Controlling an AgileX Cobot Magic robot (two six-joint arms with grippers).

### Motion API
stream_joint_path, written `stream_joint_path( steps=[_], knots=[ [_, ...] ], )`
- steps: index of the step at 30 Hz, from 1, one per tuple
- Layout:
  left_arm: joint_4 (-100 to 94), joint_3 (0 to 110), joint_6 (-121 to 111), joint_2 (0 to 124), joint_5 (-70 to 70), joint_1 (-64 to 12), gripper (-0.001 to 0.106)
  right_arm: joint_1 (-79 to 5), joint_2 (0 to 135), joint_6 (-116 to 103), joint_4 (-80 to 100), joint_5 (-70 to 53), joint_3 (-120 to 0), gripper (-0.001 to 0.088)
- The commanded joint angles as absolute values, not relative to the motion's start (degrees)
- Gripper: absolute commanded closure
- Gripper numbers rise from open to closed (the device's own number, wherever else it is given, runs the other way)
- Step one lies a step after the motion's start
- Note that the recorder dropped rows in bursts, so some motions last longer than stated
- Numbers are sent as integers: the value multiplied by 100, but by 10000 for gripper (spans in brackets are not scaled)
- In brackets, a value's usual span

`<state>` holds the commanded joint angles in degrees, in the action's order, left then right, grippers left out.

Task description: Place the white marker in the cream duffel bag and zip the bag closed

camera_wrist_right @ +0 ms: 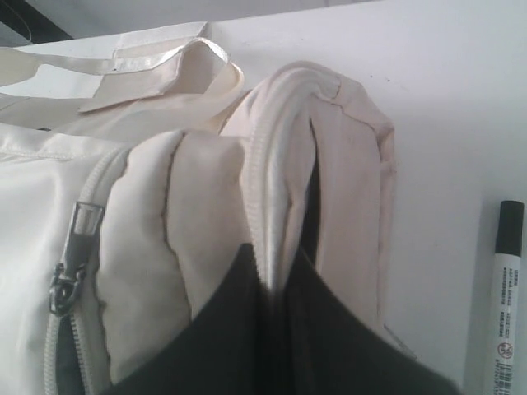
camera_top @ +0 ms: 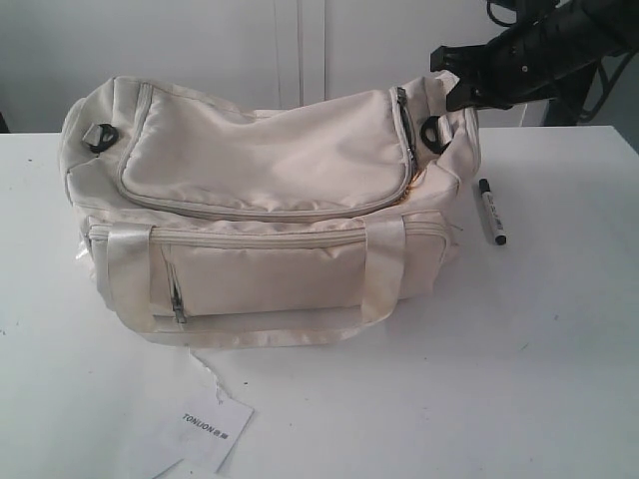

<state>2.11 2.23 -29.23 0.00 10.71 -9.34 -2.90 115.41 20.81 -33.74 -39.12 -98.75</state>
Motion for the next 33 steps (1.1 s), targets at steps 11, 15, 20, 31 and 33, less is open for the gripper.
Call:
stream_joint_path(
  steps=[11,15,20,31,33],
  knots=[
    [165,1594,-2012,848,-175,-934,1053,-290,11541,2081,-3374,-3912,-9875,868],
    [165,1856,-1948,1297,-141,-934,1053,-290,11541,2081,-3374,-3912,-9875,868],
    [165,2280,-1796,1967,-127,-934,1053,-290,11541,2081,-3374,-3912,-9875,868],
    [165,3131,-1580,3247,-175,-934,1053,-290,11541,2081,-3374,-3912,-9875,868],
    [165,3301,-1502,3433,-319,-934,1053,-290,11541,2081,-3374,-3912,-9875,868]
  ],
)
